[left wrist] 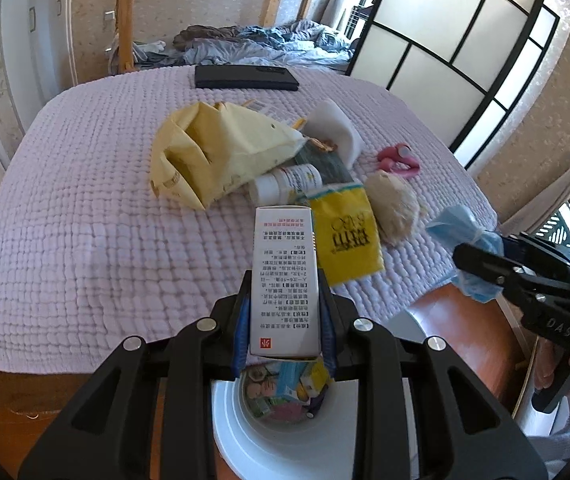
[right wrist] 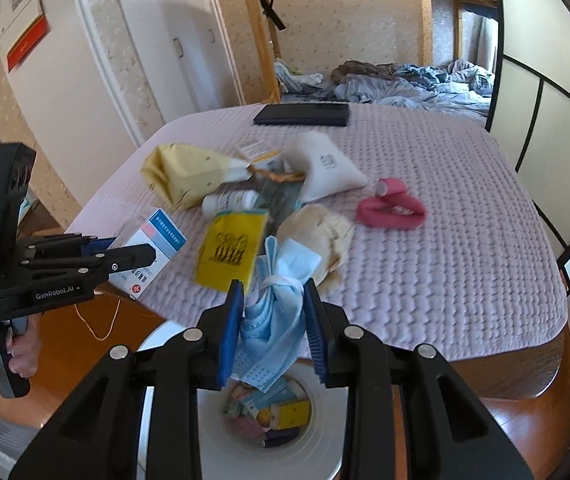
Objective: Collect trash
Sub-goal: 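Carry the box and mask over the white bin with both tools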
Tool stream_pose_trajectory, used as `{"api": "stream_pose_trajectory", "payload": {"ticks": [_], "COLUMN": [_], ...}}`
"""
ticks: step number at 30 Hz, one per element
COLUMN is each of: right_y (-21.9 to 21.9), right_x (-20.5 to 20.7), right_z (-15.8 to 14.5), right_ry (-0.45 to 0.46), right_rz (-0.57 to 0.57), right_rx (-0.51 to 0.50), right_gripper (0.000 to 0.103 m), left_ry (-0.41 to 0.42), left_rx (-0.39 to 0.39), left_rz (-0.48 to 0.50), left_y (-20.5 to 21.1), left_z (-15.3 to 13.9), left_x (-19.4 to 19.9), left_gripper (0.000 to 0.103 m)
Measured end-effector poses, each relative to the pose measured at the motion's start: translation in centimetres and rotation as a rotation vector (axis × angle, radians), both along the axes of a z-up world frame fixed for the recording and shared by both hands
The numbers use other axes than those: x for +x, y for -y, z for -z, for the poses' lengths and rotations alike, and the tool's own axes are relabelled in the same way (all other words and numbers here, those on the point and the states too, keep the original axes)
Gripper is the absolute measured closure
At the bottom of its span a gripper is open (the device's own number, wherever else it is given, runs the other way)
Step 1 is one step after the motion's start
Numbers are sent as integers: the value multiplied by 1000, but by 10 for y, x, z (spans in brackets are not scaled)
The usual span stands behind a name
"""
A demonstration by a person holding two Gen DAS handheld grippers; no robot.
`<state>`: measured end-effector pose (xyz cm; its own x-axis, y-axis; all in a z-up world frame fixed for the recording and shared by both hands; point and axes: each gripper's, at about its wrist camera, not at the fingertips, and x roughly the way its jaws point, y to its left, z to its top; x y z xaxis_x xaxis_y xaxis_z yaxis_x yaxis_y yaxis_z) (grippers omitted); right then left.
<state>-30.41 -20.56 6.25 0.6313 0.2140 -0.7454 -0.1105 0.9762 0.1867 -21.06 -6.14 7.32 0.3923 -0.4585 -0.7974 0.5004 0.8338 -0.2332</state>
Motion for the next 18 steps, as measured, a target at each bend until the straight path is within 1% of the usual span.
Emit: {"api": "stream_pose_trajectory", "payload": {"ticks": [9,18], "right_y": [-16,-27], "right_x": [-16,-33], "right_z": [6,18], "right_ry": [-43,-90], "right_rz": [-45,-79], "right_rx": [8,-12], "right_gripper": [73,73], "left_ry": [-28,-52], "left_rx": [-3,15], "left_rz": [71,104], "left_y": [-2,-2], "left_z": [0,6], "left_x": [-27,-43], "left_gripper": [72,72]}}
